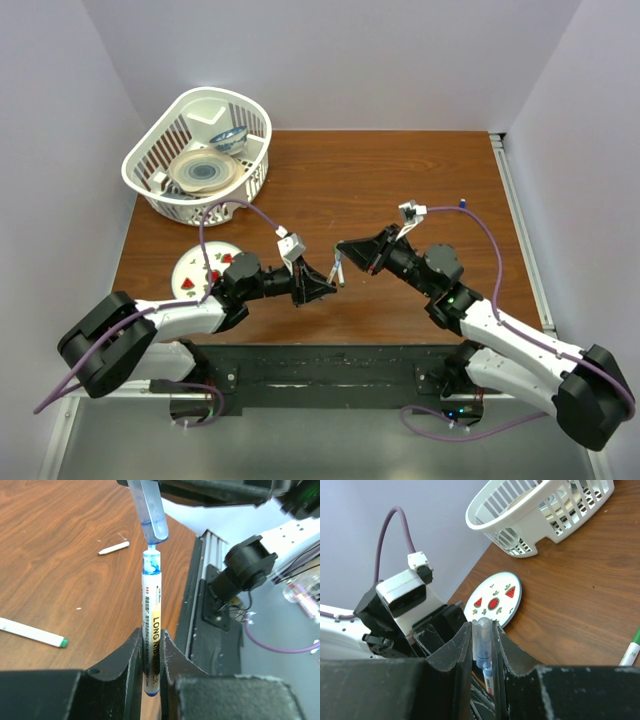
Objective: Insert the pens into the pen caps
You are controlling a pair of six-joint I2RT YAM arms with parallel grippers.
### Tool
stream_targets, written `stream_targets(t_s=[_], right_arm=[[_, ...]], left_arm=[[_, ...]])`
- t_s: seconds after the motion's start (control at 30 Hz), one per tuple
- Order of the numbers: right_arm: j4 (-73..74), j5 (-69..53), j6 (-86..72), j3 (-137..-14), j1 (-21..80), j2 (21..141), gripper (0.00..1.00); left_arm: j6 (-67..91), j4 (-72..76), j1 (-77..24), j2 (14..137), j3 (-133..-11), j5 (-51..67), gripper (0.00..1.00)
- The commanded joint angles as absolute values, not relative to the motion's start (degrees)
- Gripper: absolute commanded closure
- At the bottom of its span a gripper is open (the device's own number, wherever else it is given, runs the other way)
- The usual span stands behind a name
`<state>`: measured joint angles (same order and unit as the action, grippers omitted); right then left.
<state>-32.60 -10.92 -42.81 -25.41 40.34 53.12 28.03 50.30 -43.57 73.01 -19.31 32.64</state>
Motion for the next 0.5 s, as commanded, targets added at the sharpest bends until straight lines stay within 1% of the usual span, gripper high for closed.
stream_targets(t_s=[0.0, 0.13, 0.27, 0.47], right_arm=[[-37.9, -7.2, -39.6, -22.3, 42.8, 51.2, 1.00], [-43.6, -5.8, -39.0, -19.0, 44.0, 51.9, 1.00], [-53.8, -5.2, -40.7, -15.1, 44.8, 53.1, 1.00], [-52.6, -6.5, -40.6, -13.8, 45.5, 52.2, 1.00]], left_arm=[[33.3, 60.0, -43.8, 71.5, -20.0, 32.2, 1.00], [37.8, 65.2, -43.8, 71.5, -19.8, 32.7, 1.00], [39.9, 66.4, -43.8, 71.2, -21.1, 33.0, 1.00], [38.2, 62.0, -43.8, 69.3, -22.7, 32.0, 1.00]])
